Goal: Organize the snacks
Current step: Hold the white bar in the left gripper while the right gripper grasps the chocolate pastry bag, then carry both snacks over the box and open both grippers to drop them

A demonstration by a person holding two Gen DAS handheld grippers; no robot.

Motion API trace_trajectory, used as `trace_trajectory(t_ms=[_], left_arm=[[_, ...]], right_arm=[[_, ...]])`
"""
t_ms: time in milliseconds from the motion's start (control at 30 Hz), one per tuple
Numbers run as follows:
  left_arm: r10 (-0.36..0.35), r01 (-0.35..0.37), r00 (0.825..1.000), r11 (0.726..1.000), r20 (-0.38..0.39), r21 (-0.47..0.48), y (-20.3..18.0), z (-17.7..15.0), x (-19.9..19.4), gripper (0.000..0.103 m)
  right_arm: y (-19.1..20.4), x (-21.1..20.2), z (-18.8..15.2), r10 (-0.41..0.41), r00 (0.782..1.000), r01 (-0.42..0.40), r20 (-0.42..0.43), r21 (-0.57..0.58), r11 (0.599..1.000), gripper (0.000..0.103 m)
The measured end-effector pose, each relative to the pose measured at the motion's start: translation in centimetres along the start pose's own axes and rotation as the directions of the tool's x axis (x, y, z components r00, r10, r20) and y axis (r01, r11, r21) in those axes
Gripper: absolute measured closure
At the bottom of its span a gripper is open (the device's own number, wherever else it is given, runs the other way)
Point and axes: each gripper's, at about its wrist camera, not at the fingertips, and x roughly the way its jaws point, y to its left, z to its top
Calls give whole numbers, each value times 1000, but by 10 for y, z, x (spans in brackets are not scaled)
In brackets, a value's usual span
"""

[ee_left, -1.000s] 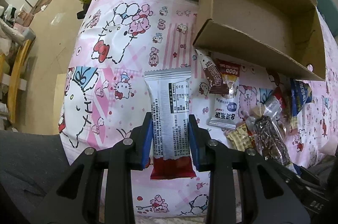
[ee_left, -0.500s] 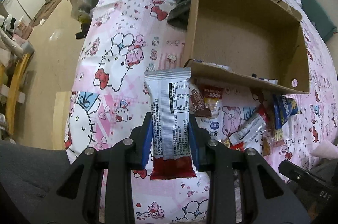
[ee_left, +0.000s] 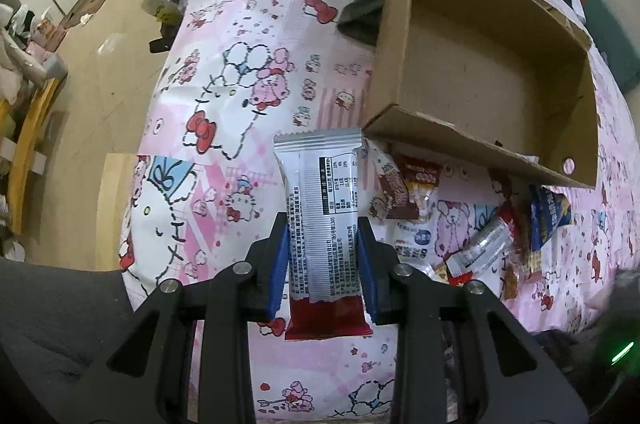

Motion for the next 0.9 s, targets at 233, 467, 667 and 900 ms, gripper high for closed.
trace_trajectory(t_ms=[233,467,667,900], left_arm=[[55,-55,998,997,-5,-46,18,6,5,76],[59,-59,998,997,-4,-39,16,5,5,76],[63,-63,998,998,7,-27,12,4,4,76],[68,-68,998,997,3,-23,11,3,6,76]], right_arm=[[55,56,7,-301,953,287,-6,-293,912,23],[31,33,14,-136,991,133,2,-207,969,58],[8,11,17,8,999,-5,33,-89,996,88],[-3,-2,13,53,995,-48,85,-62,997,92]])
